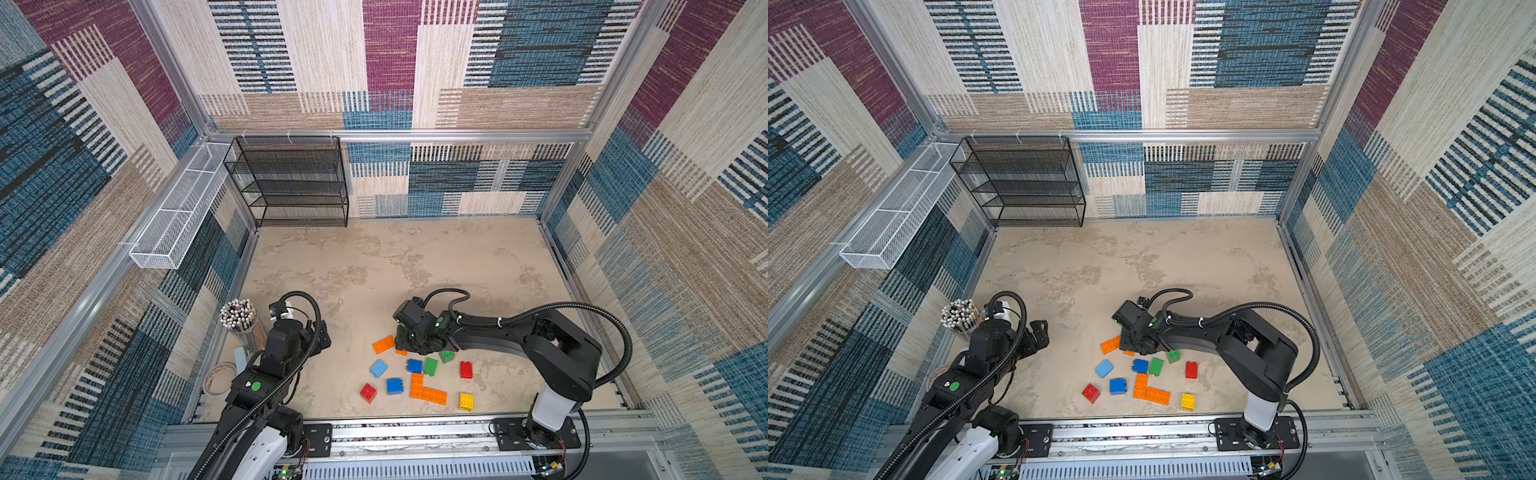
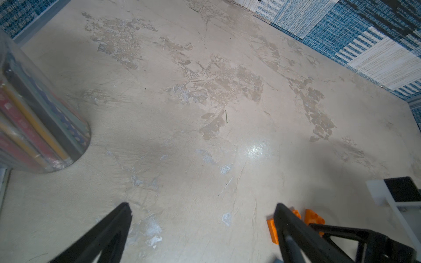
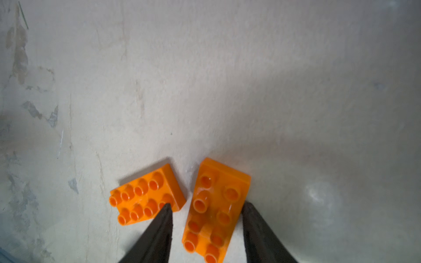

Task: Assemble the letter p with lego
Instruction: Pick up the lego brick from the center of the board.

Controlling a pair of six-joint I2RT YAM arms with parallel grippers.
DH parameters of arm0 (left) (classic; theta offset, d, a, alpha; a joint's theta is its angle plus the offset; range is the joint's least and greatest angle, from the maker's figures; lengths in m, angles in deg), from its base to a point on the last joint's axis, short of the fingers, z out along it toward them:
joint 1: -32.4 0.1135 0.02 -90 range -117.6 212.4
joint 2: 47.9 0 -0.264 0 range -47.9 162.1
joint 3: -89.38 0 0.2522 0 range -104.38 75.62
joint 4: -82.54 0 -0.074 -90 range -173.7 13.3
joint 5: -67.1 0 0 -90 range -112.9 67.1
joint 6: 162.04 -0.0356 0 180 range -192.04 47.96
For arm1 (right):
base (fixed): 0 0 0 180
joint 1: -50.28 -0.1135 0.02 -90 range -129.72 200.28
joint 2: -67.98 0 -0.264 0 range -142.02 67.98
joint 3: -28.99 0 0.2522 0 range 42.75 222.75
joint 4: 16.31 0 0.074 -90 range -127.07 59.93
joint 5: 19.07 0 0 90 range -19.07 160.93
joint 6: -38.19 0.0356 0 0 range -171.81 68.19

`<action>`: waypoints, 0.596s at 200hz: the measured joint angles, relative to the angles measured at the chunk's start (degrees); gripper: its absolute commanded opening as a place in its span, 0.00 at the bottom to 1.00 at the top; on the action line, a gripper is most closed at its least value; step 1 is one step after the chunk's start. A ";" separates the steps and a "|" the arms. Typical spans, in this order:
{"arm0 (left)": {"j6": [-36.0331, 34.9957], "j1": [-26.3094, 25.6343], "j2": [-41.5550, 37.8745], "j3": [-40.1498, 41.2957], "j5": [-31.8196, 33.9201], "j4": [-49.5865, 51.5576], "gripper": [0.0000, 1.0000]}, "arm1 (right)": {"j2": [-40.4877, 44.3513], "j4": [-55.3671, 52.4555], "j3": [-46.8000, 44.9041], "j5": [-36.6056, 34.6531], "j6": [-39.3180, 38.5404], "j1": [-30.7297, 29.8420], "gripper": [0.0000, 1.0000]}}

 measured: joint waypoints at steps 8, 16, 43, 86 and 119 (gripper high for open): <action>0.00 0.00 0.00 0.00 0.02 0.09 0.99 | -0.57 -0.17 0.48 -0.94 -0.24 -0.09 0.47; 0.00 0.00 -0.11 0.04 0.04 0.15 0.99 | -0.92 -0.39 0.83 -1.70 -0.48 -0.20 0.46; 0.00 0.00 -0.68 0.15 0.35 0.13 0.99 | -1.70 -2.01 1.92 -4.04 -1.18 -0.72 0.45; 0.00 0.00 -0.66 0.17 1.14 0.15 0.99 | -1.97 -5.88 2.69 -8.83 -3.61 -0.68 0.44; 0.00 0.00 -0.70 0.17 1.27 0.15 0.99 | -1.90 -8.02 3.02 -9.66 -5.20 -1.11 0.50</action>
